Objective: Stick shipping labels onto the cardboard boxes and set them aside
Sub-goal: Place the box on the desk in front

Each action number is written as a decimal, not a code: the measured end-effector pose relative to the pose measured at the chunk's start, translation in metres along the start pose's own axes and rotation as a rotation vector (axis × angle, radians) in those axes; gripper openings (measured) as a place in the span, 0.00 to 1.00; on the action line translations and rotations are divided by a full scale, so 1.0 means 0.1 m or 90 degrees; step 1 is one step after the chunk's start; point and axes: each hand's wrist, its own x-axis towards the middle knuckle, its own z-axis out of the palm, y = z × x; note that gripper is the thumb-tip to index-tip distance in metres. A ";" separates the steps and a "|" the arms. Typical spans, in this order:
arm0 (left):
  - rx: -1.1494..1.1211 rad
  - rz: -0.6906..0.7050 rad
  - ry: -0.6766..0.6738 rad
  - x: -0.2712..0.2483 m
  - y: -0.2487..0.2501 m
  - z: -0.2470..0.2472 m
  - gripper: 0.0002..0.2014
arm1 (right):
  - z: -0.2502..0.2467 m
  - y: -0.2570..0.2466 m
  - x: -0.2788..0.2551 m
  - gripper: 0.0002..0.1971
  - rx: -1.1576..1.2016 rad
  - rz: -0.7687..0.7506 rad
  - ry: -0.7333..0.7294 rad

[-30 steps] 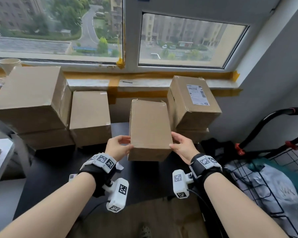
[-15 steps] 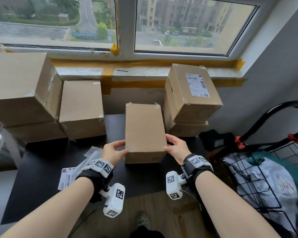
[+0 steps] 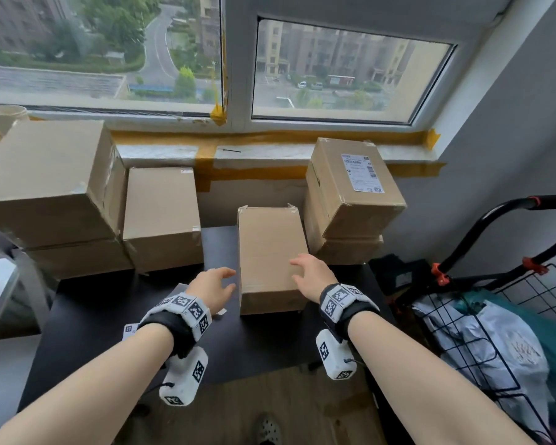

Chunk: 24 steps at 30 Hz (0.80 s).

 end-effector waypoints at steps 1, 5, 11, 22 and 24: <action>0.039 0.013 -0.016 -0.03 -0.03 -0.05 0.19 | 0.01 -0.08 -0.02 0.20 -0.021 -0.014 -0.003; 0.139 0.048 -0.050 -0.19 -0.22 -0.25 0.20 | 0.15 -0.41 -0.08 0.20 -0.052 -0.055 -0.011; 0.218 0.025 -0.051 -0.49 -0.74 -0.49 0.19 | 0.62 -0.98 -0.17 0.18 -0.083 -0.127 -0.025; 0.158 -0.074 -0.070 -0.92 -1.96 -0.39 0.18 | 1.86 -1.60 -0.24 0.17 -0.109 -0.181 -0.164; 0.138 -0.078 -0.078 -0.96 -2.12 -0.30 0.21 | 2.04 -1.67 -0.25 0.17 -0.119 -0.177 -0.195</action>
